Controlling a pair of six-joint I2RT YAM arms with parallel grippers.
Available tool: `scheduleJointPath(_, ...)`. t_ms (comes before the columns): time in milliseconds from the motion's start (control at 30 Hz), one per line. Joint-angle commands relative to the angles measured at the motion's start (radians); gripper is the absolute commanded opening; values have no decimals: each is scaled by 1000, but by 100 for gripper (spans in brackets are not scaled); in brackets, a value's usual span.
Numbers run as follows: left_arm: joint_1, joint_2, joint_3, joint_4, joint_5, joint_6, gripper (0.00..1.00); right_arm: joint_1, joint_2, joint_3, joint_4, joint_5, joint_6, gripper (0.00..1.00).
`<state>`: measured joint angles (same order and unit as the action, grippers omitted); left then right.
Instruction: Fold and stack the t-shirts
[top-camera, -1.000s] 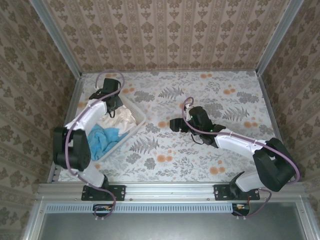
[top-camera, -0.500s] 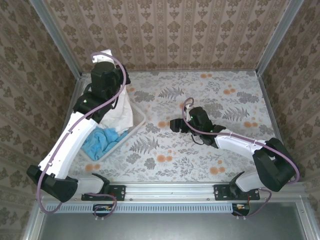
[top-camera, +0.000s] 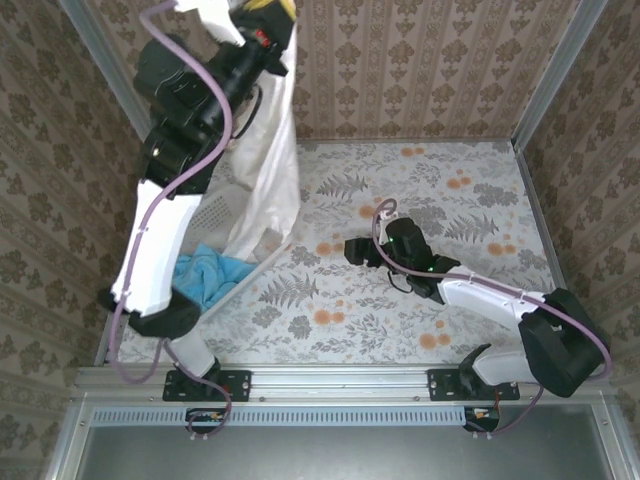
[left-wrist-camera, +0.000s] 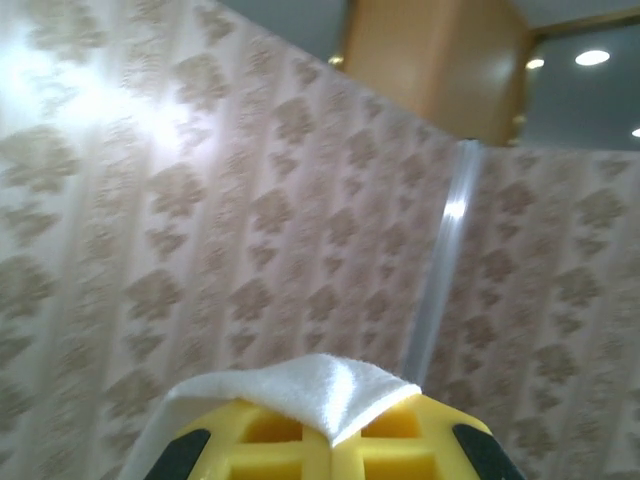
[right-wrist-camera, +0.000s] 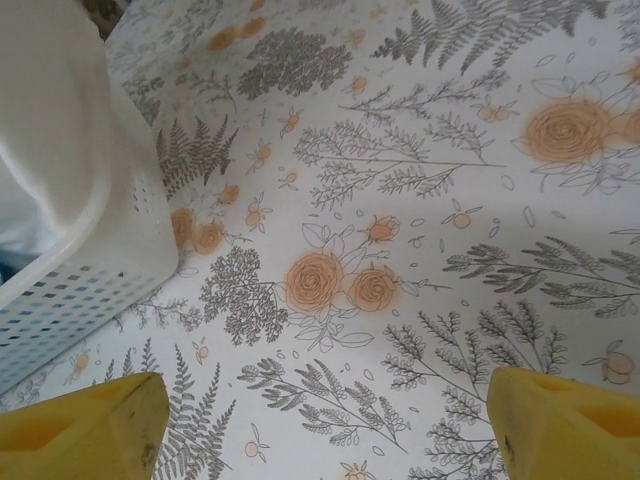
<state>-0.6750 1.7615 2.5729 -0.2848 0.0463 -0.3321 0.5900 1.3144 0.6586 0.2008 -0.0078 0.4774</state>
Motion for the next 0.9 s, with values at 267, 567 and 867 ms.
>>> scheduleJointPath(267, -7, 372, 167, 1, 189, -210, 57, -46, -194, -130, 82, 223, 56, 89)
scheduleJointPath(567, 86, 371, -45, -484, 139, -98, 100, -207, -289, -195, 3, 254, 214, 90)
scheduleJointPath(867, 91, -14, -805, -474, -260, 23, 97, -264, -104, -11, -243, 175, 216, 86)
